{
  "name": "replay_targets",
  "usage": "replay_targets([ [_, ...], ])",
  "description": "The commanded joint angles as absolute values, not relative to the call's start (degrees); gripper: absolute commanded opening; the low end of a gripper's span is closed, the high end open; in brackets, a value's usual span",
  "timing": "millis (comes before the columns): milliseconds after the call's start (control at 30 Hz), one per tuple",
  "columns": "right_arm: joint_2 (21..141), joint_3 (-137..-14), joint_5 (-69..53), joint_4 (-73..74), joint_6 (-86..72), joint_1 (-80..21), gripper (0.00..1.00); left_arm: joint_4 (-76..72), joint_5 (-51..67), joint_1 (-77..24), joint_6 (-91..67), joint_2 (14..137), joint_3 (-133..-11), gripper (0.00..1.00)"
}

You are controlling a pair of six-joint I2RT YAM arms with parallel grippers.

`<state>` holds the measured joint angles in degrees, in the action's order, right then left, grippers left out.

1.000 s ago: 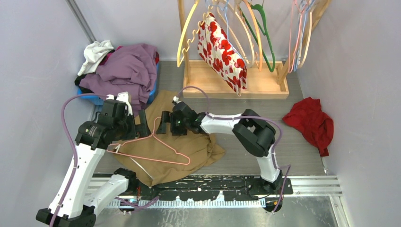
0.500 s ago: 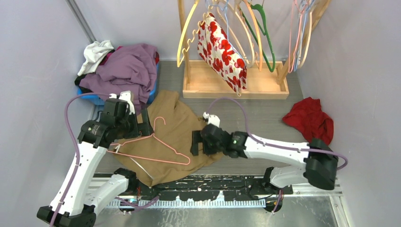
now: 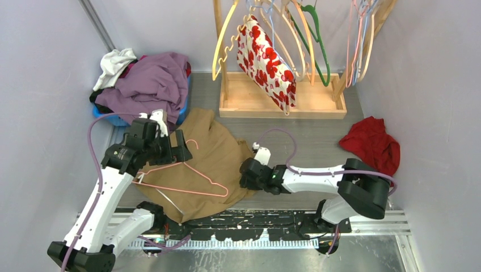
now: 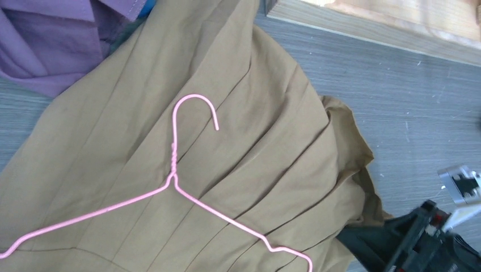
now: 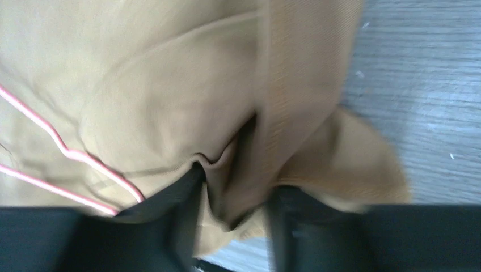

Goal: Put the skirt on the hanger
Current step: Hang the skirt on the hanger.

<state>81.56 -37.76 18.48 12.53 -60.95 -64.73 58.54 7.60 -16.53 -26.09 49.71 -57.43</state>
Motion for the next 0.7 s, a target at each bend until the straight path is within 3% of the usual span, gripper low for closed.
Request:
replay_targets([
  [0,80.68,-34.03,15.88,4.21,-63.90,-56.92,0.27,52.29,10.77,-16.49,-26.63,50.02,-57.58,0.99],
  [133,76.29,-34.18,12.28,7.33,-58.81,-48.46,0.10,51.06,11.04,-16.46,-26.54,50.22,-57.66,0.99],
  [267,76.81,-40.84,9.32,14.59,-49.86,-41.37,0.04,49.40,12.33,-16.48,-26.63,51.03,-57.03,1.00],
  [667,95.80,-61.82,-0.64,13.22,-32.42,-22.55,0.02,38.56,18.46,-16.68,-28.96,54.03,-50.60,0.99],
])
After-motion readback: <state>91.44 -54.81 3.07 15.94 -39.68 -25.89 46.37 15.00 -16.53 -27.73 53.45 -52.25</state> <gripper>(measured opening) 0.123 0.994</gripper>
